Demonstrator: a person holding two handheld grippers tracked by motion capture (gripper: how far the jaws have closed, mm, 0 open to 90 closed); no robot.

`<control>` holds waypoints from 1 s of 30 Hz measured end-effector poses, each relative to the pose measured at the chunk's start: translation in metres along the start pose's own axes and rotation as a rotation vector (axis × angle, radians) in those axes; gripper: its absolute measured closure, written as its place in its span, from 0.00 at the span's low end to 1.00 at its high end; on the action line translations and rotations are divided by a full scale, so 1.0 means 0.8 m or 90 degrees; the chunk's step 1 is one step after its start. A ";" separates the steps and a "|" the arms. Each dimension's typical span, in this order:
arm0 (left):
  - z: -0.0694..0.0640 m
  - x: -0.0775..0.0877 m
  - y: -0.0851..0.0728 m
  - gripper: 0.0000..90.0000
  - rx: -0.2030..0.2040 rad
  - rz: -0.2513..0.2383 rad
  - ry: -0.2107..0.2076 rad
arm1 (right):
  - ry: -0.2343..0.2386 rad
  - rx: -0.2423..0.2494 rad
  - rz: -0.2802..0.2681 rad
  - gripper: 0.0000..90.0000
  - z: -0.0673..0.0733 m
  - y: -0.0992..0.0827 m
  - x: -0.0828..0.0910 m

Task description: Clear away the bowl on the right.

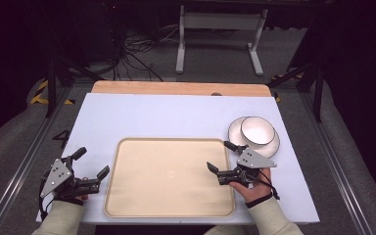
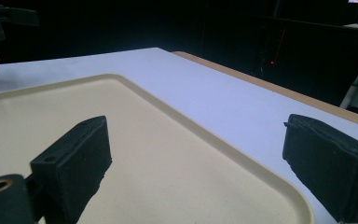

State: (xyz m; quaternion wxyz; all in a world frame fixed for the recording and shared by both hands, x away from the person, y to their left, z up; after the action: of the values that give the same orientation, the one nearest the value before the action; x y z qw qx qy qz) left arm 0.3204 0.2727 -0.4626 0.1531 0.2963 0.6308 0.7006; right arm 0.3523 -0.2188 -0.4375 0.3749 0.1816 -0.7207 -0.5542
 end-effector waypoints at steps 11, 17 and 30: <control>-0.001 0.000 0.000 0.00 -0.006 0.001 -0.001 | 0.006 -0.006 0.003 0.11 -0.001 0.000 0.001; -0.001 -0.001 0.000 0.00 -0.007 0.000 0.000 | 0.006 -0.005 0.003 0.11 -0.001 0.000 0.001; -0.002 -0.001 -0.001 0.00 -0.012 0.000 -0.001 | -0.004 -0.002 0.019 0.20 -0.003 0.007 0.004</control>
State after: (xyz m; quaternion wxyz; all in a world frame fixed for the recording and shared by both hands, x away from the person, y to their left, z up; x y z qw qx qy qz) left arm 0.3197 0.2710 -0.4631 0.1561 0.2952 0.6242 0.7063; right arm 0.3528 -0.2211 -0.4311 0.3810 0.1687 -0.7237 -0.5501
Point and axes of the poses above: each handheld gripper's, and its own axes: x roughly backward along the jaws, y roughly out of its top, z roughly to its left, the point moved 1 cm from there along -x, roughly forward along the jaws, and after that the axes turned 7 degrees about z, right-handed, at the moved point
